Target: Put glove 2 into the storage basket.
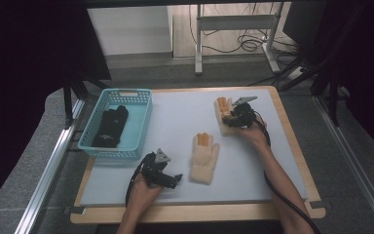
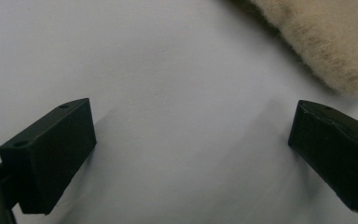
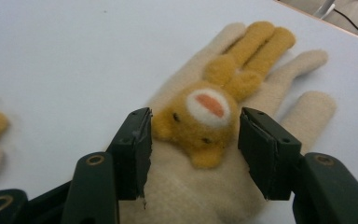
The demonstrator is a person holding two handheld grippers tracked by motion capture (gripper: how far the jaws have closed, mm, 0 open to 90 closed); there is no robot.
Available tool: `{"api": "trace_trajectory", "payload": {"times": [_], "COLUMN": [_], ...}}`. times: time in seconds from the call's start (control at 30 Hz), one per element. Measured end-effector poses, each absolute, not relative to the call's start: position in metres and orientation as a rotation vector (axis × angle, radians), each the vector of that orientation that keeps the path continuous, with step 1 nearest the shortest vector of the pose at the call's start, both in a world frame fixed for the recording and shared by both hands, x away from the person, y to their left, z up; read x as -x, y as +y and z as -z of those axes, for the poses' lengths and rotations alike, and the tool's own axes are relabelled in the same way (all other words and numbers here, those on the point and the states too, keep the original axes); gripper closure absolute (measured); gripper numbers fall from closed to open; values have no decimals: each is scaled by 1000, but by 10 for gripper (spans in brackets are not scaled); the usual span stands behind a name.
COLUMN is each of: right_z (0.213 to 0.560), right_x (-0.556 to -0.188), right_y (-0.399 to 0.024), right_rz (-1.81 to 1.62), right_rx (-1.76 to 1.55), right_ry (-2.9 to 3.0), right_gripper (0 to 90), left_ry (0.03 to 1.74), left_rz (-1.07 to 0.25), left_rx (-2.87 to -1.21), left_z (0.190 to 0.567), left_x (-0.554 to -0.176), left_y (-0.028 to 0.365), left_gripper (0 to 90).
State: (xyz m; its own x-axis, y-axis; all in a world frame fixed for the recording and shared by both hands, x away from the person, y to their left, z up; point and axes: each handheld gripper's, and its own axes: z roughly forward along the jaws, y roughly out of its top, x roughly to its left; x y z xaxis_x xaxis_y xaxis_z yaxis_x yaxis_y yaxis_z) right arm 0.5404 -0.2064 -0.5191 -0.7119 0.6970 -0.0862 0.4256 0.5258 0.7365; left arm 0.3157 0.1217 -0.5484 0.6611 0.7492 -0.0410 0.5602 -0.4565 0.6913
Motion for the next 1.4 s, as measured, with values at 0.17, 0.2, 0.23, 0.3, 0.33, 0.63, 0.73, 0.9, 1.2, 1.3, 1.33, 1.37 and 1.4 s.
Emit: {"api": "trace_trajectory", "payload": {"times": [0.17, 0.2, 0.23, 0.3, 0.33, 0.63, 0.73, 0.9, 1.2, 1.3, 1.33, 1.37, 1.4], "right_z": [525, 525, 525, 523, 522, 505, 497, 484, 460, 451, 449, 447, 446], "right_x": [-547, -547, -547, -547, -546, -526, -516, -498, -461, -444, -439, -432, -428], "right_y": [-206, -206, -206, -206, -206, -212, -213, -214, -222, -224, -224, -223, -222], "right_rz": [-1024, -1027, -1030, -1025, -1024, -1107, -1128, -1143, -1218, -1263, -1272, -1280, -1282], "right_rx": [-925, -937, -949, -968, -977, -1014, -999, -987, -979, -990, -986, -989, -982], "right_ry": [2414, 2413, 2411, 2409, 2406, 2364, 2351, 2328, 2295, 2288, 2289, 2292, 2295], "right_gripper": [474, 508, 529, 570, 589, 636, 636, 635, 634, 634, 634, 634, 633], "left_ry": [1008, 1008, 1008, 1008, 1008, 1007, 1007, 1007, 1008, 1006, 1009, 1009, 1008], "left_rz": [-353, -353, -353, -353, -352, -353, -353, -353, -353, -354, -353, -353, -354], "left_rx": [-2185, -2185, -2185, -2185, -2185, -2185, -2185, -2186, -2186, -2187, -2183, -2184, -2184], "left_z": [548, 548, 548, 548, 548, 548, 548, 548, 548, 548, 548, 548, 548], "left_x": [-316, -316, -316, -316, -316, -316, -316, -316, -316, -316, -316, -316, -316], "left_y": [122, 122, 122, 122, 122, 122, 122, 122, 122, 122, 121, 121, 121], "left_gripper": [10, 10, 10, 10, 10, 10, 10, 10, 10, 10, 10, 10, 10]}}
